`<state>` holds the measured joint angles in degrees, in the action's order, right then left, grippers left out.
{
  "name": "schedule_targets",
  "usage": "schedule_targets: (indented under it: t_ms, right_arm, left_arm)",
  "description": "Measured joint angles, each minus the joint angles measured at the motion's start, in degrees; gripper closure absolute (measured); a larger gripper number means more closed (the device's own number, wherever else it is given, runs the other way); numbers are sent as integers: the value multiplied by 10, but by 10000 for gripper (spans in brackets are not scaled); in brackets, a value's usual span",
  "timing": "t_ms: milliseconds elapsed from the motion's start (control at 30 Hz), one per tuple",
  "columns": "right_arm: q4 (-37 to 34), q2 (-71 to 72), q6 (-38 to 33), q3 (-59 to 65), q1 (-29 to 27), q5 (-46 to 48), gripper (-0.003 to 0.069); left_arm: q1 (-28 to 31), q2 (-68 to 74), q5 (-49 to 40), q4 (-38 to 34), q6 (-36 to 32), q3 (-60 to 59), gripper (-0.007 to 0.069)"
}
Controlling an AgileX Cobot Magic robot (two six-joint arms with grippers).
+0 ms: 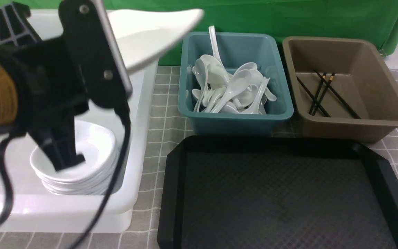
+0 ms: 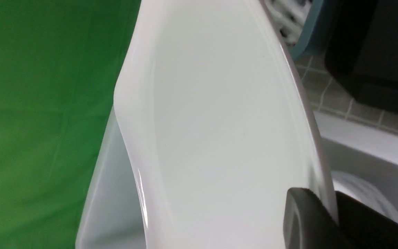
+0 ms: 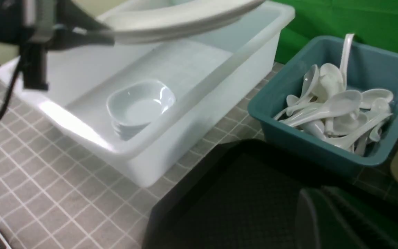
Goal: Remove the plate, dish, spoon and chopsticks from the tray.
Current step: Use the left arm to put the plate into the large storage box on the left
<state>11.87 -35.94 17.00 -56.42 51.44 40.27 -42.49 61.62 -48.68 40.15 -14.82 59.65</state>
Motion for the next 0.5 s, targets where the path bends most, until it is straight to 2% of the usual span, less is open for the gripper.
schedule_targets:
  t_ms: [67, 100, 167, 200, 333, 500]
  right_arm:
    - [-9, -4, -14, 0, 0, 2, 638]
    - [-22, -6, -28, 0, 0, 5, 638]
    - [-30, -6, -34, 0, 0, 6, 638]
    - [-38, -6, -40, 0, 0, 11, 638]
    - [-49, -6, -48, 0, 0, 32, 638]
    - [-63, -6, -59, 0, 0, 66, 638]
  left_arm:
    - [57, 23, 28, -13, -10, 0, 594]
    - [129, 58, 55, -34, -37, 0, 594]
    - [158, 75, 66, -45, -51, 0, 594]
    - [198, 107, 80, -59, -73, 0, 594]
    - [264, 164, 101, -78, -97, 0, 594]
    - [313, 225, 145, -80, -111, 0, 594]
